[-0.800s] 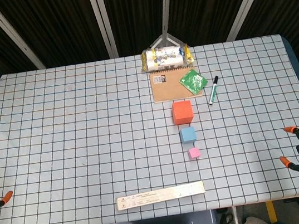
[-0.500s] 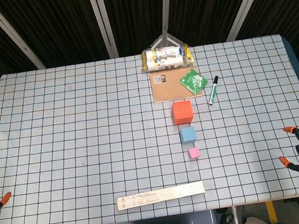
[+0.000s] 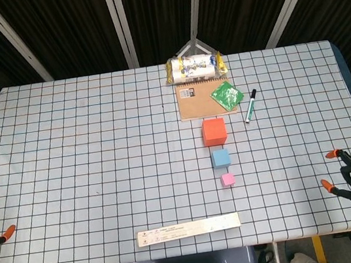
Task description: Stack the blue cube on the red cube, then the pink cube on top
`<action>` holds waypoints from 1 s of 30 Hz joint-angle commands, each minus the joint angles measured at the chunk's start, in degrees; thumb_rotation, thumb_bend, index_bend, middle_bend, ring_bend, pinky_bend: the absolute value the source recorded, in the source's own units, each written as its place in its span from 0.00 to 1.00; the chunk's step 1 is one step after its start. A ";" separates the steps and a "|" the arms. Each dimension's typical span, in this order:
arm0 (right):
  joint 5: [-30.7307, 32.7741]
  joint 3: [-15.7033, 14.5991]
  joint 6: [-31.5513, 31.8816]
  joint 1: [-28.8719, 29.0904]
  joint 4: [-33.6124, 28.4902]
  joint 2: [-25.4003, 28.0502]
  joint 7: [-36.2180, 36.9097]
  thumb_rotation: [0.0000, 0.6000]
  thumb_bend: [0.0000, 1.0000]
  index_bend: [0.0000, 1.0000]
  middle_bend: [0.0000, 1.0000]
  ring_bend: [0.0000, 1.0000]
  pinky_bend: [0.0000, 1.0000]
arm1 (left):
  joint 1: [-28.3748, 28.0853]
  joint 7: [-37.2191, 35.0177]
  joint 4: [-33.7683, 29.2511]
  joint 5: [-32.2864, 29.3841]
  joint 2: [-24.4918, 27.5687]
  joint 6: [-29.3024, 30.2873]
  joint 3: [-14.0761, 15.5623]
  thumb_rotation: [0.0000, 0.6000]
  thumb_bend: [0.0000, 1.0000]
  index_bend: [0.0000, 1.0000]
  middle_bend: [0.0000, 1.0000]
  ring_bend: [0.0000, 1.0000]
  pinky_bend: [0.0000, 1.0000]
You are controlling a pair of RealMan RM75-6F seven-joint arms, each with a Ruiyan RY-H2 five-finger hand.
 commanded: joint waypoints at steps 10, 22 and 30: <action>10.03 5.64 -17.92 13.82 -11.74 -0.83 -21.22 1.00 0.05 0.43 1.00 1.00 1.00 | -0.79 0.00 0.15 -2.29 0.20 -2.21 -0.66 1.00 0.16 0.03 0.00 0.00 0.00; 32.43 8.76 -24.19 25.00 -18.33 -10.53 -45.00 1.00 0.05 0.42 1.00 1.00 1.00 | -2.04 -1.01 0.70 -4.17 0.65 -5.08 -1.18 1.00 0.16 0.03 0.00 0.00 0.00; 40.43 10.48 -25.34 32.45 -11.81 -17.30 -49.39 1.00 0.05 0.42 1.00 1.00 1.00 | -1.93 -1.15 0.64 -4.27 0.70 -4.73 -1.19 1.00 0.16 0.03 0.00 0.00 0.00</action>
